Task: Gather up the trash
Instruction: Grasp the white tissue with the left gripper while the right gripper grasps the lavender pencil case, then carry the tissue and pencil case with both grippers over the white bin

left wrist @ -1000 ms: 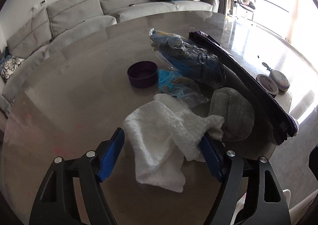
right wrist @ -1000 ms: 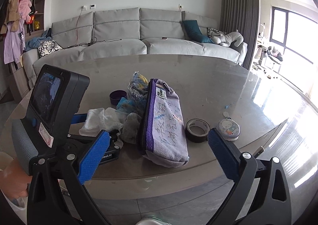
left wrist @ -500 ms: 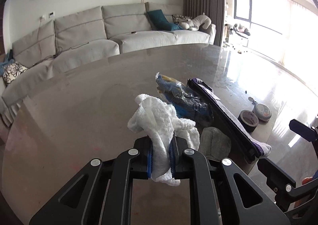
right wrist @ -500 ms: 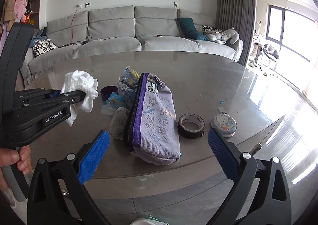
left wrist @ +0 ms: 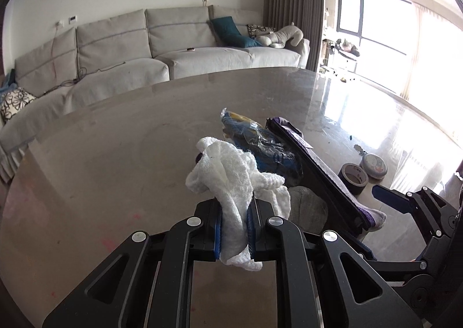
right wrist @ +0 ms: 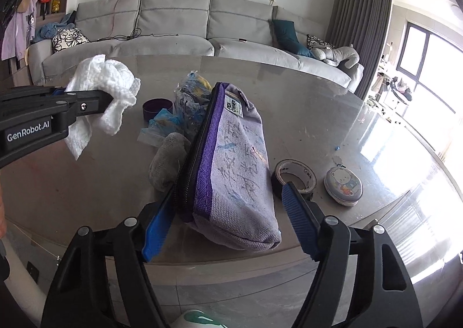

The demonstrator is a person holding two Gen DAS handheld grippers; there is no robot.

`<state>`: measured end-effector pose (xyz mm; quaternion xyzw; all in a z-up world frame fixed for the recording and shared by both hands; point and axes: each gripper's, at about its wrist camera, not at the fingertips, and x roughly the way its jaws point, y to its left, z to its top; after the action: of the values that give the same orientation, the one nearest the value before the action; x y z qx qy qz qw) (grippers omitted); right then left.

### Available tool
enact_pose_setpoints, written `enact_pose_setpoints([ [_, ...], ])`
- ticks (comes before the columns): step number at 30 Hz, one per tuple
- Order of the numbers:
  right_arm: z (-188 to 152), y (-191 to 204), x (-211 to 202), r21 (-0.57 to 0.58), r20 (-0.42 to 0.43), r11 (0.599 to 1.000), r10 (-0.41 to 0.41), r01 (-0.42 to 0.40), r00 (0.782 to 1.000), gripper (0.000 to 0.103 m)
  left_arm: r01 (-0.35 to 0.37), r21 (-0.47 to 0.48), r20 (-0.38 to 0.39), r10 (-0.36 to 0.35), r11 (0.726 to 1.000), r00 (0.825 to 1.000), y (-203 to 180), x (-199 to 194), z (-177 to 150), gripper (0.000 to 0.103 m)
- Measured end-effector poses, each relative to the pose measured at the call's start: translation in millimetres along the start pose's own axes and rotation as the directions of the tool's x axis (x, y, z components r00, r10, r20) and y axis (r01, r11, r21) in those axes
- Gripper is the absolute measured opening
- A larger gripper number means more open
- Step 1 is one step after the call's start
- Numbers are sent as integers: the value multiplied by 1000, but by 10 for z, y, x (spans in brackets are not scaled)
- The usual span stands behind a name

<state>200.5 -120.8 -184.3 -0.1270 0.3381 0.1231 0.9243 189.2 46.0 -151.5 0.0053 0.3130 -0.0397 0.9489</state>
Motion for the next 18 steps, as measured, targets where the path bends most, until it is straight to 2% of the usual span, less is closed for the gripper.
enact_pose_setpoints([
  [2, -19, -2, 68, -8, -22, 1000, 13, -13, 1000, 54, 5, -8, -5, -5, 1000, 1000, 10, 20, 2, 13],
  [3, -29, -7, 87, -8, -26, 1000, 10, -11, 1000, 54, 8, -14, -7, -8, 1000, 1000, 5, 15, -19, 13],
  [4, -36, -13, 88, -6, -17, 1000, 8, -8, 1000, 47, 10, -16, -7, -10, 1000, 1000, 20, 15, -22, 13],
  [5, -35, -11, 82, -8, -12, 1000, 19, -19, 1000, 30, 8, -14, -5, -8, 1000, 1000, 34, 17, -23, 13],
  [6, -37, 5, 64, -16, -3, 1000, 12, -12, 1000, 29, 5, -12, -3, -5, 1000, 1000, 33, 15, -22, 13],
  [7, -33, 24, 56, -24, 0, 1000, 5, -5, 1000, 22, 4, -10, -1, -4, 1000, 1000, 23, 12, -39, 13],
  [11, -5, 34, -15, -19, 25, 1000, 12, -12, 1000, 18, 4, -9, 14, -4, 1000, 1000, 25, -17, -41, 13],
  [18, 146, -5, -276, 0, 94, 1000, 11, -11, 996, 18, 15, -14, 53, -14, 1000, 999, 3, -130, -62, 13],
])
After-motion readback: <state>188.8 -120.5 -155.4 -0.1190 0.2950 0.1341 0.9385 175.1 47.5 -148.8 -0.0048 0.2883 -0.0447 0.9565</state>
